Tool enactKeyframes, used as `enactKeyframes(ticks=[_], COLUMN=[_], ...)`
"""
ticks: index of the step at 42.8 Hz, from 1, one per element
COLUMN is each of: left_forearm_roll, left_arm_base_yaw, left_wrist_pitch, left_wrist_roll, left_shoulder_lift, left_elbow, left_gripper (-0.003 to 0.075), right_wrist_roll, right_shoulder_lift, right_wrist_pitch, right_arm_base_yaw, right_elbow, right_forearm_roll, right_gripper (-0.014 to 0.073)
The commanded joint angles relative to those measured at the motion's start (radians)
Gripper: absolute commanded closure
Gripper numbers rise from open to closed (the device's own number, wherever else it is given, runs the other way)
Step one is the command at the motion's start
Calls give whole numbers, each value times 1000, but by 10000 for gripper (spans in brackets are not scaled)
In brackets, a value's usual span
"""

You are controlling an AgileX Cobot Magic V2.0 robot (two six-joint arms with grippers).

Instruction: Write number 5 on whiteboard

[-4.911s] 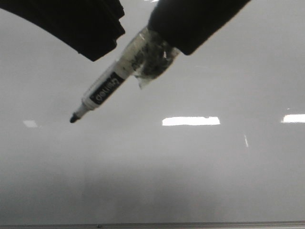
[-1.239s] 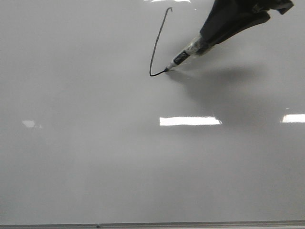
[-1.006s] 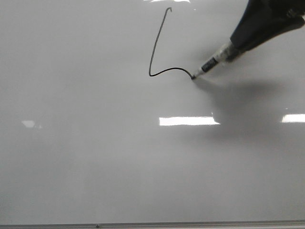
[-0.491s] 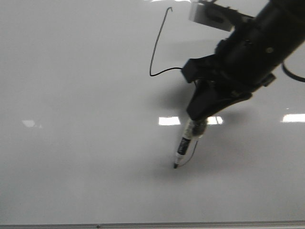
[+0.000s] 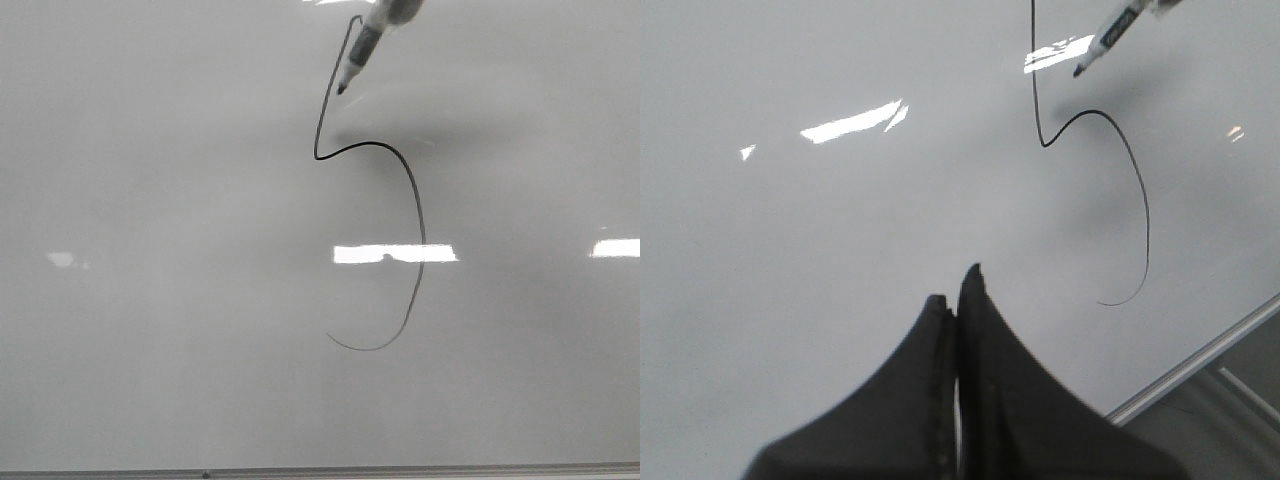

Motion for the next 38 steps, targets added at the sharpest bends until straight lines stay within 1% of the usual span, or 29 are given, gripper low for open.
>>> enactKeyframes(ticks=[1, 7, 25, 38], left_forearm_roll=[-33, -33, -33, -33], left_arm_base_yaw=[2, 2, 2, 2], left_wrist_pitch=[-49, -49, -49, -53], left_wrist_roll=[-8, -8, -8, -8], left_shoulder_lift=[2, 2, 2, 2], left_elbow=[-27, -27, -27, -27], left_gripper=[741, 741, 741, 741], right_wrist_roll=[-11, -17, -17, -19], right_shoulder_lift=[-10, 27, 106, 116], right_wrist_pitch=[-59, -83, -76, -109], right_arm_base_yaw=[-24, -24, -16, -17], right_elbow=[-57, -87, -167, -169], right_forearm_roll=[14, 15, 31, 15], right_gripper=[655, 655, 655, 655])
